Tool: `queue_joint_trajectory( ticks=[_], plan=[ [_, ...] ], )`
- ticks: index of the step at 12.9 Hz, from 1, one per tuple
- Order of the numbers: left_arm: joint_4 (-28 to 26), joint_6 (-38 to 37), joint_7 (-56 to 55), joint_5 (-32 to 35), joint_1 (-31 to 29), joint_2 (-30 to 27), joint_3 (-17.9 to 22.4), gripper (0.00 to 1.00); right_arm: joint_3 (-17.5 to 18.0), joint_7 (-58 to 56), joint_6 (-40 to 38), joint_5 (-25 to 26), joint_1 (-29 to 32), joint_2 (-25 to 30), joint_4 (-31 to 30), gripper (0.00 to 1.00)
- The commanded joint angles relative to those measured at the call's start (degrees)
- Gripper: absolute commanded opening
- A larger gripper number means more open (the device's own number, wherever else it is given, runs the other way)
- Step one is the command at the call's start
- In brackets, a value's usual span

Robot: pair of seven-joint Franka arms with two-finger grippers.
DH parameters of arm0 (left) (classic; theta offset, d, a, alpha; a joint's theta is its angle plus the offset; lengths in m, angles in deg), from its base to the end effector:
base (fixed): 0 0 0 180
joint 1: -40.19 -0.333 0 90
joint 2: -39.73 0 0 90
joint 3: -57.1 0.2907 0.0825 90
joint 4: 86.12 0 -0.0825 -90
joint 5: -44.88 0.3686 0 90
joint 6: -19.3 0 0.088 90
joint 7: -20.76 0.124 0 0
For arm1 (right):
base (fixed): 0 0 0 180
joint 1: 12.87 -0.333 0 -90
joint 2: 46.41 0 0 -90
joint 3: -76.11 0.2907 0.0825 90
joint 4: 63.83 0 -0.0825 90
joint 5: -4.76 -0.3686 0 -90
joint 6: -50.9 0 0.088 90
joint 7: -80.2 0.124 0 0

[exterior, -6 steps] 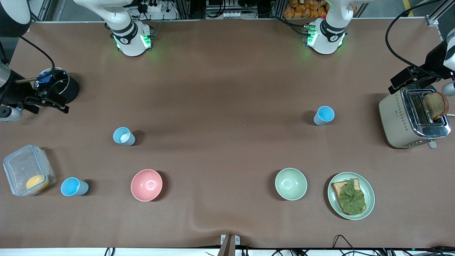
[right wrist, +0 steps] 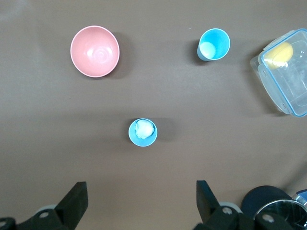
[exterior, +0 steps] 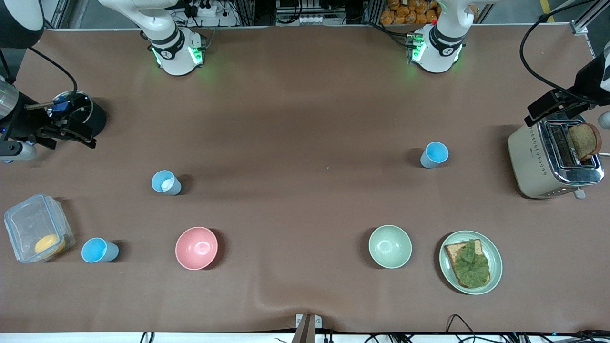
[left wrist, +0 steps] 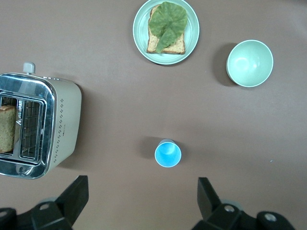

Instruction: Stack blue cups with both arms

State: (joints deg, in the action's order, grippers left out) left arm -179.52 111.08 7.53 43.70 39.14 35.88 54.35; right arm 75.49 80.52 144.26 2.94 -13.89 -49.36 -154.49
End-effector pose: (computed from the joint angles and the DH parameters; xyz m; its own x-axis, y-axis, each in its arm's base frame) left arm 0.5232 -0.0188 0.5935 0.9791 0.2005 0.0338 0.1997 -0.9795 0.0258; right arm 0.5578 0.0078 0.5539 1.0000 -0.0005 -0.0046 -0.0006 -0.9995 -0.0311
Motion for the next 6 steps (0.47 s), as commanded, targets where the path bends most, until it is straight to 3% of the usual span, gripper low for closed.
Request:
queue_joint_trajectory(
  ticks=[1,6],
  plan=[
    [0.24,0.07,-0.39,0.3,-0.36,-0.55,-0.41,1.0,1.23,0.11,-0.38,0.93,1.28,1.54,-1.18,1.0],
    [0.24,-0.02,-0.39,0.39,-0.36,-0.55,-0.32,1.0,1.14,0.2,-0.47,0.67,1.28,1.1,-1.18,1.0]
  ],
)
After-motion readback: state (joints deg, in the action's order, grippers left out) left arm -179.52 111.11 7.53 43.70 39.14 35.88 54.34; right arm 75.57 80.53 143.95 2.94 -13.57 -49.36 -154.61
